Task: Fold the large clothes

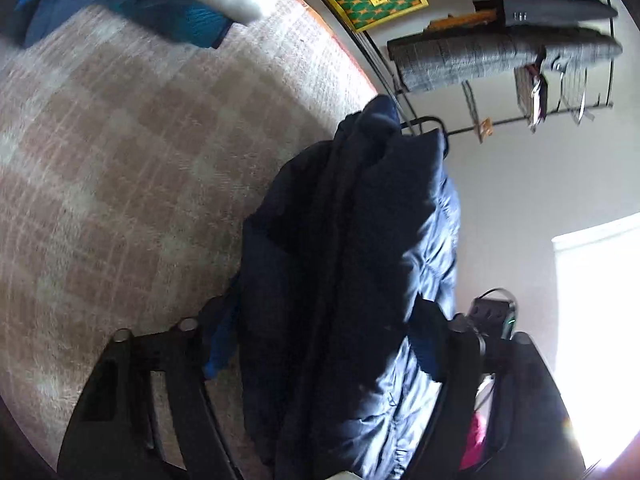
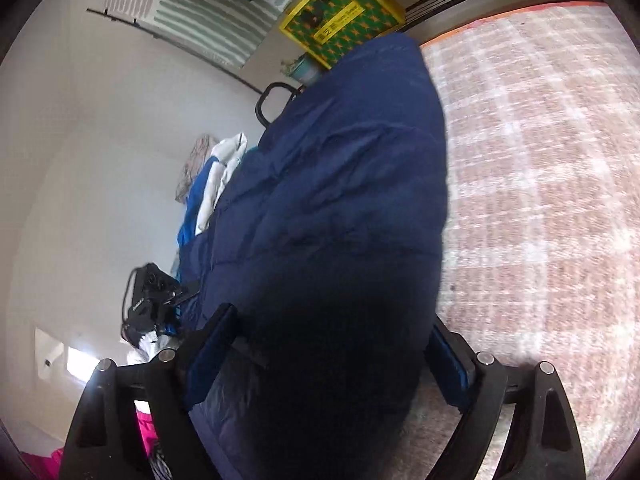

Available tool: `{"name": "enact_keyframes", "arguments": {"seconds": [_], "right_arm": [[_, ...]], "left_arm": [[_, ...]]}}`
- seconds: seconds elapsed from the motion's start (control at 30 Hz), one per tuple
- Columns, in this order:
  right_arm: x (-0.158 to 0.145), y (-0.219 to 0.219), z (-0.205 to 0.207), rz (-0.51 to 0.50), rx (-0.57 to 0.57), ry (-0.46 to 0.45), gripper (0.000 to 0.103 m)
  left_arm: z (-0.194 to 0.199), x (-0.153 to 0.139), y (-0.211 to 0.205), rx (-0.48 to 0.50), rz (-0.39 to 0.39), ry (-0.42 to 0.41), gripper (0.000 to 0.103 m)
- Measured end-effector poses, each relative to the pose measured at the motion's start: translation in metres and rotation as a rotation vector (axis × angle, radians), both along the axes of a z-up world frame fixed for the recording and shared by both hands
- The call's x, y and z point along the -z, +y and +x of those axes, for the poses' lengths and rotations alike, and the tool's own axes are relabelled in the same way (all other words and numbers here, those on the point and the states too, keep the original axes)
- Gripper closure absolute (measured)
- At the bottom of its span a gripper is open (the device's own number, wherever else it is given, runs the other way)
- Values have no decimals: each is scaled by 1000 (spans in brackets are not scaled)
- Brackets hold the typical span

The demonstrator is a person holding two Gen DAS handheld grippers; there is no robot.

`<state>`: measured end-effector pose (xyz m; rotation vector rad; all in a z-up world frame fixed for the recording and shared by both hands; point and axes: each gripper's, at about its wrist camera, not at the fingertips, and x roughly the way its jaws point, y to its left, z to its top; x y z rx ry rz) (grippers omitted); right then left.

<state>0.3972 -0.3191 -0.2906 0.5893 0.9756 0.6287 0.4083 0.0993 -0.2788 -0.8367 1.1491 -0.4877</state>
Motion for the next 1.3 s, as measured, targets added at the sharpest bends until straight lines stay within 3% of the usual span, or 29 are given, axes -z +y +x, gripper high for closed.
{"name": "enact_keyframes", "arguments": {"seconds": [0.07, 0.13, 0.27, 0.47, 0.6, 0.87, 1.3], "right_arm": [[0, 9, 2, -16, -18, 1, 15], [1, 12, 5, -20, -16, 8, 20], [1, 14, 4, -55, -4, 20, 36], [-6, 26, 13, -154, 21, 24, 58], [-25, 44, 9, -297, 25, -15, 72], [-59, 82, -18, -588, 2, -133, 82], [-121, 114, -61, -732, -2, -314, 85]], "left_arm": [[1, -2, -4, -4, 29, -5, 36], [3, -3, -9, -8, 67, -6, 45], [2, -4, -18, -10, 87, -3, 59], [-7, -27, -41, 18, 247, -95, 75], [-15, -42, -56, 47, 345, -156, 79], [-38, -56, -61, 29, 367, -195, 86], [-99, -121, -88, 82, 502, -435, 87]]}}
